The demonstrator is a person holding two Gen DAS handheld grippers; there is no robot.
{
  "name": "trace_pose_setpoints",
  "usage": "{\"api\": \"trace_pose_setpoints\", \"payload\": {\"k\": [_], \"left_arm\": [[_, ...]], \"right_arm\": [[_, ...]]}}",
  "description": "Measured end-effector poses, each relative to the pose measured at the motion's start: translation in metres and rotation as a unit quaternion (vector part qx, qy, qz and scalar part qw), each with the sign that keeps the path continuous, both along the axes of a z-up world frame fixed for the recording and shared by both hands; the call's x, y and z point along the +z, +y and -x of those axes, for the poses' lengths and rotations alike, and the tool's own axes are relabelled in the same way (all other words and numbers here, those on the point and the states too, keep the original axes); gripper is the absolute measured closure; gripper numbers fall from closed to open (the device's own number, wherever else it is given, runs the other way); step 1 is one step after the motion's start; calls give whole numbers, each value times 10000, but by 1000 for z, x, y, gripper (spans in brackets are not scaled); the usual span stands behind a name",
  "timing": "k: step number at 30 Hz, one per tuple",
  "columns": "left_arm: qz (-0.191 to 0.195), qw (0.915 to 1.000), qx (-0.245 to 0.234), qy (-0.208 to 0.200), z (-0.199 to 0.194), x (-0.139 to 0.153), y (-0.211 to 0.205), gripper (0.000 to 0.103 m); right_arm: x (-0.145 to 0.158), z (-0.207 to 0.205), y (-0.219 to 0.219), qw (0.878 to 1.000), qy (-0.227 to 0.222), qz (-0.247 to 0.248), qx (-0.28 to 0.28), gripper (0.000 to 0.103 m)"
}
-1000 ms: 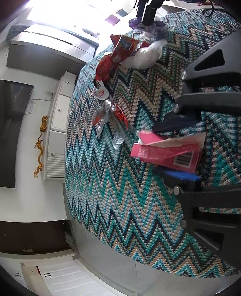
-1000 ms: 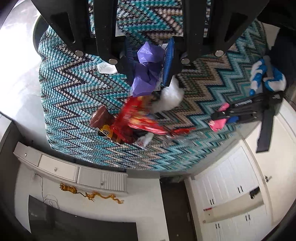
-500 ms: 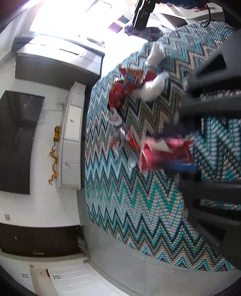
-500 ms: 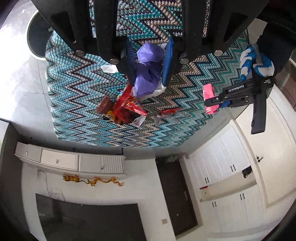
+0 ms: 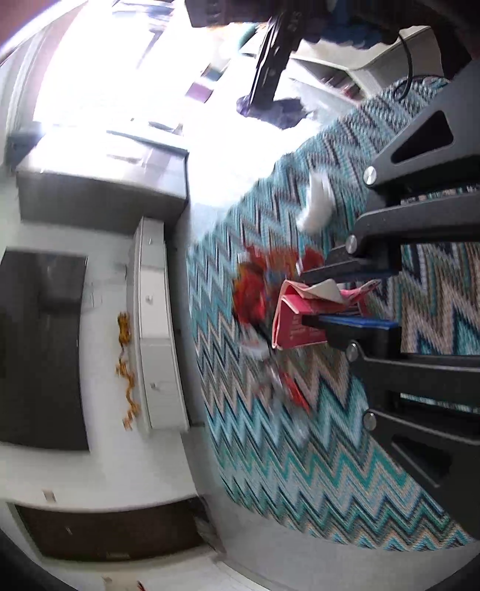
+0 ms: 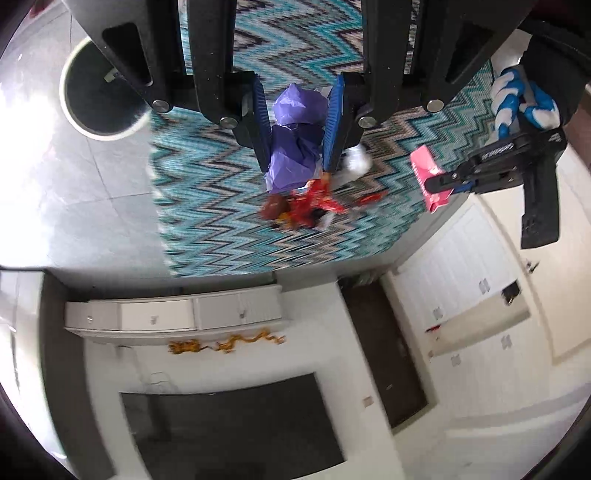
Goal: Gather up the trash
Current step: 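Carry both items over the bin and open both tools to drop them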
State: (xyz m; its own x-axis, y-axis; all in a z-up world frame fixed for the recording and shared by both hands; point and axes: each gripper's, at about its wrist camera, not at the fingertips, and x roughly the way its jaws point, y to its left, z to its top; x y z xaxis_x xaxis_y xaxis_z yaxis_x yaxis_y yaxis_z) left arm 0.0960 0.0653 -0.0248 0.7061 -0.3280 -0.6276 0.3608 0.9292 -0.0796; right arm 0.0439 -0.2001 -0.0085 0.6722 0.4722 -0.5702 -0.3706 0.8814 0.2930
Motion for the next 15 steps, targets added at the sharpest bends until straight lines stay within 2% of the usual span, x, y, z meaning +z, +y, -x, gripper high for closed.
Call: {"api": "trace_pose_setpoints", "payload": {"k": [4,8,15], "left_arm": [[64,9983,-570,90,-8,7,-54,89],[85,9928,-1171,228,-24,8,-120,88],[-19,9808,-1864,573,-60,-10,-233,88]], "right_arm": [[-3,4,-45,9986,7,-93,-514,77],[-12,6,-97,9935,75,-155,-1122,77],[-46,-8,-181,9767,393,-291,-2089,77]]}}
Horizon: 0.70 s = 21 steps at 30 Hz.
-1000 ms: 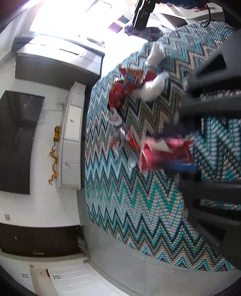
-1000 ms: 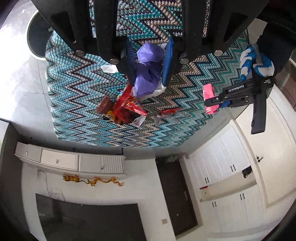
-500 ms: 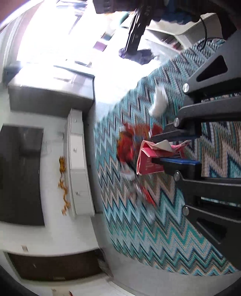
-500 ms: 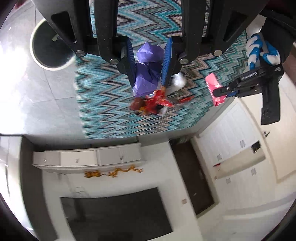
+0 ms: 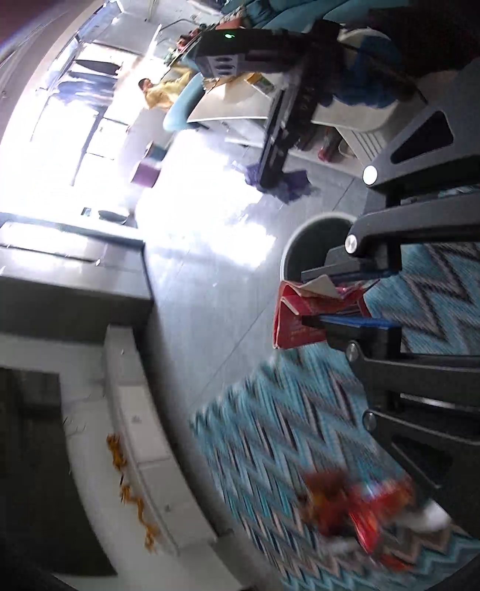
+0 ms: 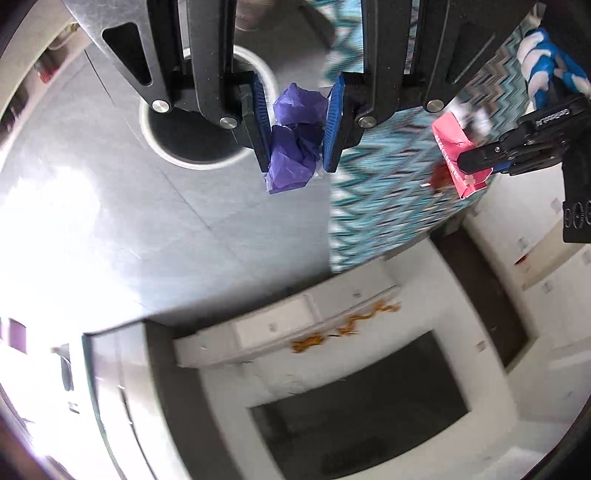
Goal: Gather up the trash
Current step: 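Carry both items over the bin and open both tools to drop them, then return both tools to the rug over the remaining trash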
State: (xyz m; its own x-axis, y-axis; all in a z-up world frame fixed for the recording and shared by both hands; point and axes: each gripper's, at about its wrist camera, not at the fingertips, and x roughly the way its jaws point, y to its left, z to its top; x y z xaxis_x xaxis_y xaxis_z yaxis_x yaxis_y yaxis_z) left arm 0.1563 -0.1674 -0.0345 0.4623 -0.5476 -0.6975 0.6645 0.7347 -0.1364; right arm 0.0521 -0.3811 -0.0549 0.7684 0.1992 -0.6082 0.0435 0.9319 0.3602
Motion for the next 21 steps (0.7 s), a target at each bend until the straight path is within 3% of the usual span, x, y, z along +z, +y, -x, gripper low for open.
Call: {"api": "trace_pose_setpoints", "payload": {"k": [4,9,13,14,18,21], "left_arm": [[16,9994,-196,272,-26,-19,-54,88],[131,9972,-315,669,-53,-43,-90,86],[296,9941,-369,973,-71,-59,-112,60],[315,9936,-372,1015,-73,-61,-115,59],[288,9935,-337,1053,-77,-66,-118,58],[207,9960,-260,834,-70,-59,-113,58]], "right_arm": [[-23,-16,-30,9994,252,-60,-249,75],[-56,-36,-49,9973,610,-109,-398,74],[-81,-45,-60,9946,856,-220,-552,53],[-86,-46,-63,9938,911,-256,-591,52],[-95,-41,-69,9915,1026,-301,-744,52],[-91,-37,-67,9919,972,-324,-750,52]]}}
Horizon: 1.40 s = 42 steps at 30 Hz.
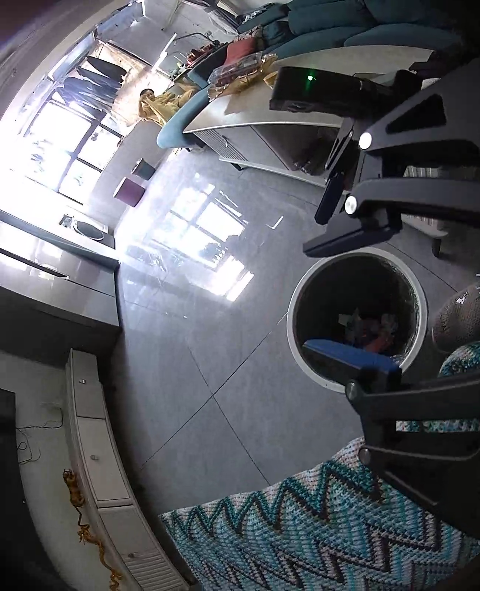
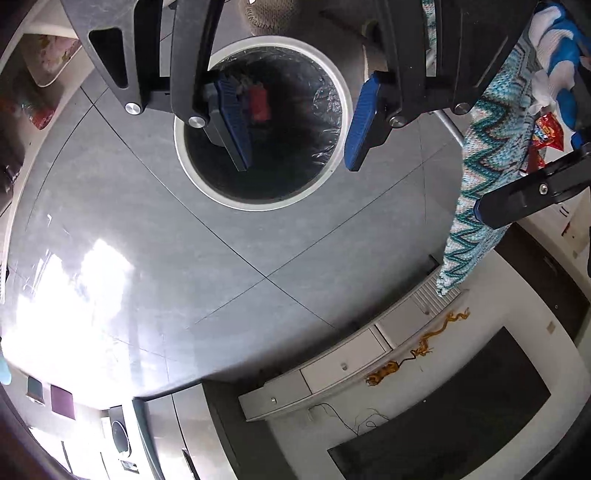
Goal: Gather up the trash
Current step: 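Return both tools to the rug over the remaining trash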
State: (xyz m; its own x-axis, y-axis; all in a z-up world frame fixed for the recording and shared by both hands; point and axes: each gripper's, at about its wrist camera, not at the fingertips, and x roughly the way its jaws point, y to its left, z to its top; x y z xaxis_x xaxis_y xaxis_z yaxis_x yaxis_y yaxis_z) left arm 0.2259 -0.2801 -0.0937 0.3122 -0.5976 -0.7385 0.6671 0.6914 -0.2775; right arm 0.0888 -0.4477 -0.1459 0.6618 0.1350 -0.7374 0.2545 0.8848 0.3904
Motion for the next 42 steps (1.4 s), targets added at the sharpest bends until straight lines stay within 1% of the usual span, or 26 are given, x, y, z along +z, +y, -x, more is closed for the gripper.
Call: {"api": "trace_pose_setpoints", "payload": {"k": [4,5,11,15,16,20,23,28,33,38,40,42], "left_arm": [[-49,9992,215,-324,16,13,12,58],[-42,9989,249,-383,21,16,14,58],[72,9957,457,-805,54,41,37,58],[65,9936,604,-952,74,57,65,58],[60,9925,687,-1012,78,61,79,58],[45,9874,1020,-1206,91,76,111,58],[47,9840,1245,-1274,99,82,138,58],[125,9807,1540,-1195,110,84,180,58],[176,9756,1790,-1261,120,90,212,58],[196,9676,2097,-1390,132,95,247,57],[192,9646,2228,-1401,134,95,261,55],[161,9604,2389,-1423,135,96,278,54]], "right_arm": [[15,11,10,9999,-166,29,34,52],[17,10,14,9998,-197,33,39,52],[49,36,40,9985,-492,67,237,52],[73,57,58,9968,-705,110,349,52],[76,60,62,9965,-733,127,372,52],[93,71,83,9949,-843,244,498,52],[105,80,99,9933,-915,313,635,52],[119,88,121,9906,-1014,422,822,52],[131,93,141,9875,-1101,526,997,52],[137,96,162,9845,-1136,571,1210,52],[140,97,170,9828,-1168,592,1301,52],[142,98,176,9815,-1196,620,1360,52]]}}
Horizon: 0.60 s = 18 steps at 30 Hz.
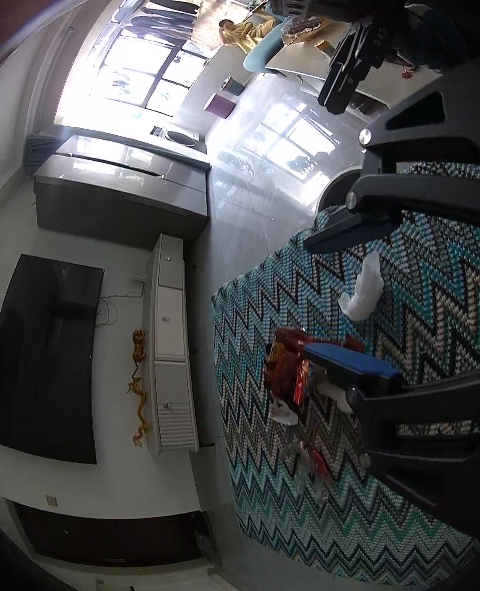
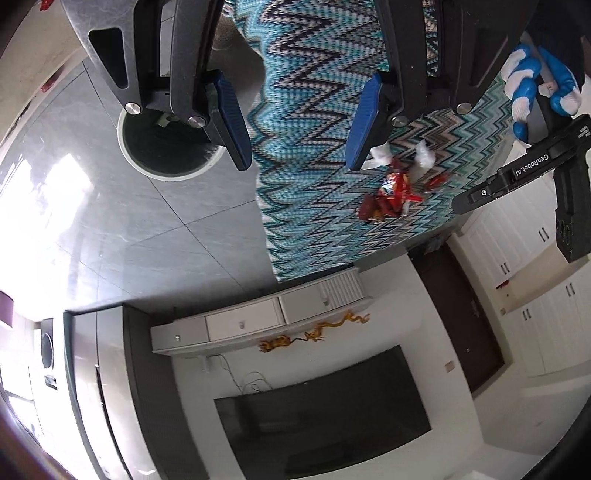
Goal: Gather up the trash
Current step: 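Return both tools to the rug over the remaining trash, then grasp the white tissue with the right tool while the left tool grasps the red chip bag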
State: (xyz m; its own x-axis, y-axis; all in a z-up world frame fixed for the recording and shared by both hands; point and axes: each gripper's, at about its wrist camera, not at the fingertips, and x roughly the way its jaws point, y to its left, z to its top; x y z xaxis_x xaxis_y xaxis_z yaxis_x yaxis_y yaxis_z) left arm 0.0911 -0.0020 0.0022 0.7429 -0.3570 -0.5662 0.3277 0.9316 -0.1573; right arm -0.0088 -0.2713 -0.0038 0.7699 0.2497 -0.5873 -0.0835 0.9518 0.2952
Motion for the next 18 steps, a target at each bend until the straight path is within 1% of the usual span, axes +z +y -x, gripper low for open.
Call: {"api": "trace_pose_setpoints", "payload": {"k": [6,10,14,18], "left_arm": [[-63,9984,568,52,-3,-5,54,54],[-95,9954,921,231,-7,-18,84,54],[-130,9928,1070,520,-14,-37,100,54],[-160,9906,1070,834,-26,-60,102,54]], "right_arm": [[0,-4,13,9998,-4,25,199,52],[-10,-14,27,9990,97,11,438,52],[-22,-26,38,9976,264,8,635,52],[-34,-40,45,9960,404,-27,794,52]]}}
